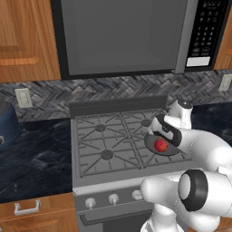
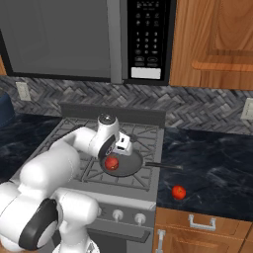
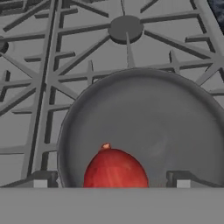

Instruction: Place the pan on the front right burner on the stove. Then place the tomato and the onion in the pan and turn on the front right burner.

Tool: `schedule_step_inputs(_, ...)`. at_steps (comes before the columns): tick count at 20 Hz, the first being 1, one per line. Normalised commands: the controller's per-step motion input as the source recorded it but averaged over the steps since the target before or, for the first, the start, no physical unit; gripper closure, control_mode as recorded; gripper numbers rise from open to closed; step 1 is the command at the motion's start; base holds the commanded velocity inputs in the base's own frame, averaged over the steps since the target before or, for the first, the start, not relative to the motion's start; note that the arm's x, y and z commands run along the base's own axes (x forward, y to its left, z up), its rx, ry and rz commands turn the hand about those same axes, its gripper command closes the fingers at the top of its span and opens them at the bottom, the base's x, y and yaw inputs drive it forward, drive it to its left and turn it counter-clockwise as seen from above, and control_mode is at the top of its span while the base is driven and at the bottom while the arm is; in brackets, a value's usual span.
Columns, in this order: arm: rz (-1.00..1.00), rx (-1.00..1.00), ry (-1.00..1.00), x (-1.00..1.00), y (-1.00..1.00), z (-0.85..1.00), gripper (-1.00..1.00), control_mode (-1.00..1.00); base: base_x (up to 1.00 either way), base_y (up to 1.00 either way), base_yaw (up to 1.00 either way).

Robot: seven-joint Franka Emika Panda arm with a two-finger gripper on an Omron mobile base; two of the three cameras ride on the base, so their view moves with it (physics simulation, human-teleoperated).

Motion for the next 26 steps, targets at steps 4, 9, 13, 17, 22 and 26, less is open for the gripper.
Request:
schedule_step_inputs(4,-0.04,0.00,0.00,-0.16,-0.27,0.40,-1.00,-1.00,0.00,0.00,0.00)
schedule_step_inputs(9,-0.03,0.00,0.01,-0.14,-0.45,0.11,-1.00,-1.00,0.00,0.00,0.00)
schedule_step_inputs(13,-0.02,-0.01,0.02,-0.16,-0.63,0.01,-1.00,-1.00,0.00,0.00,0.00)
schedule_step_inputs(17,-0.03,-0.02,0.03,-0.21,-0.64,0.00,-1.00,-1.00,0.00,0.00,0.00)
schedule_step_inputs(22,-0.04,-0.03,0.04,-0.16,-0.57,0.00,-1.00,-1.00,0.00,0.00,0.00)
schedule_step_inputs(26,-0.04,-0.03,0.04,-0.17,-0.53,0.00,-1.00,-1.00,0.00,0.00,0.00)
